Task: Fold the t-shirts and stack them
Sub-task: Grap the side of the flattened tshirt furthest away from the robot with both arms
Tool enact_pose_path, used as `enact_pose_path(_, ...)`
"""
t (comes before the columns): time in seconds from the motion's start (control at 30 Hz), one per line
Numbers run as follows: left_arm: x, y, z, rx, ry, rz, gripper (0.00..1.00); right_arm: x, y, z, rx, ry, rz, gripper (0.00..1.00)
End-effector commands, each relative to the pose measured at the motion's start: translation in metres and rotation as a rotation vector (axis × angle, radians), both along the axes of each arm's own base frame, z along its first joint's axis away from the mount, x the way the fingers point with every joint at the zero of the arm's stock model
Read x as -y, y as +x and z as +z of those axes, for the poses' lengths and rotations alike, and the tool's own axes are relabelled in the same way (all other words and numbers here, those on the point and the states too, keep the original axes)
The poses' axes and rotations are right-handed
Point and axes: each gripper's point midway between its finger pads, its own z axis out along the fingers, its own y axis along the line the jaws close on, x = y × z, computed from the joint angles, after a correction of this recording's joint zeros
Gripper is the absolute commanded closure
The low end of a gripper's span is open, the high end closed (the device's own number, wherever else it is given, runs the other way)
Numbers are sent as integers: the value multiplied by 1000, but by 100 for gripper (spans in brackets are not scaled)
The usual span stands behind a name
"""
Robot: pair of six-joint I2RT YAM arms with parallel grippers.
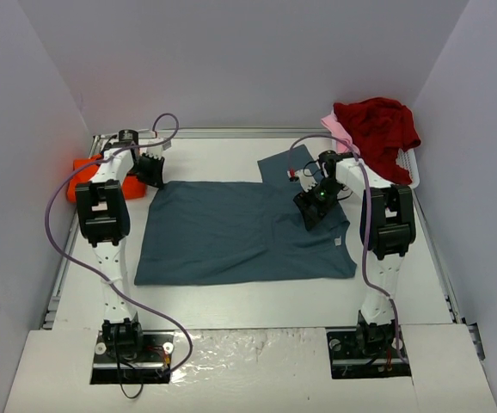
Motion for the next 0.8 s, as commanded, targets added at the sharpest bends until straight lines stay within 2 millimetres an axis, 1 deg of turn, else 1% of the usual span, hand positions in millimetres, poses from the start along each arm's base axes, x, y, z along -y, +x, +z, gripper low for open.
enact_pose_path(0.0,-16,2,16,52,101,82,98,10,-17,-7,-82,-51,-11,34)
enact_pose_path(0.03,-18,7,23,88,108,94,98,9,-15,-4,-73,-47,-14,34)
enact_pose_path(0.07,-20,4,28,94,117,114,98,8,-13,1,-62,-40,-15,34)
enact_pose_path(0.1,-21,4,31,100,118,125,98,6,-6,11,-30,-32,-23,34)
enact_pose_path(0.17,-22,4,38,119,123,151,98,4,-2,24,-1,-14,-26,34)
enact_pose_path(0.2,-22,3,41,124,125,154,98,2,5,33,26,-2,-23,34)
enact_pose_path(0.27,-25,2,46,135,135,176,98,-3,9,49,58,20,-24,33)
enact_pose_path(0.3,-25,2,47,140,134,179,98,-4,17,60,95,31,-28,32)
enact_pose_path(0.37,-26,3,54,157,136,195,97,-6,25,72,129,39,-39,32)
enact_pose_path(0.4,-25,2,54,158,133,196,98,-7,37,82,165,44,-53,32)
enact_pose_path(0.47,-24,2,58,163,128,201,98,-8,48,91,202,42,-61,31)
enact_pose_path(0.5,-23,3,59,163,120,202,98,-10,61,101,246,49,-60,30)
enact_pose_path(0.57,-21,3,59,160,113,206,97,-9,77,108,286,37,-68,30)
enact_pose_path(0.6,-20,4,60,163,111,205,98,-9,86,102,283,33,-73,29)
enact_pose_path(0.63,-18,4,58,155,109,205,98,-12,104,119,340,43,-89,29)
enact_pose_path(0.67,-17,4,58,157,113,204,98,-13,115,109,334,38,-96,28)
enact_pose_path(0.7,-17,4,57,153,116,206,97,-14,124,110,348,39,-104,29)
enact_pose_path(0.73,-15,4,55,149,114,205,97,-17,142,128,412,52,-120,28)
enact_pose_path(0.77,-14,4,54,148,113,203,98,-19,152,115,400,46,-126,28)
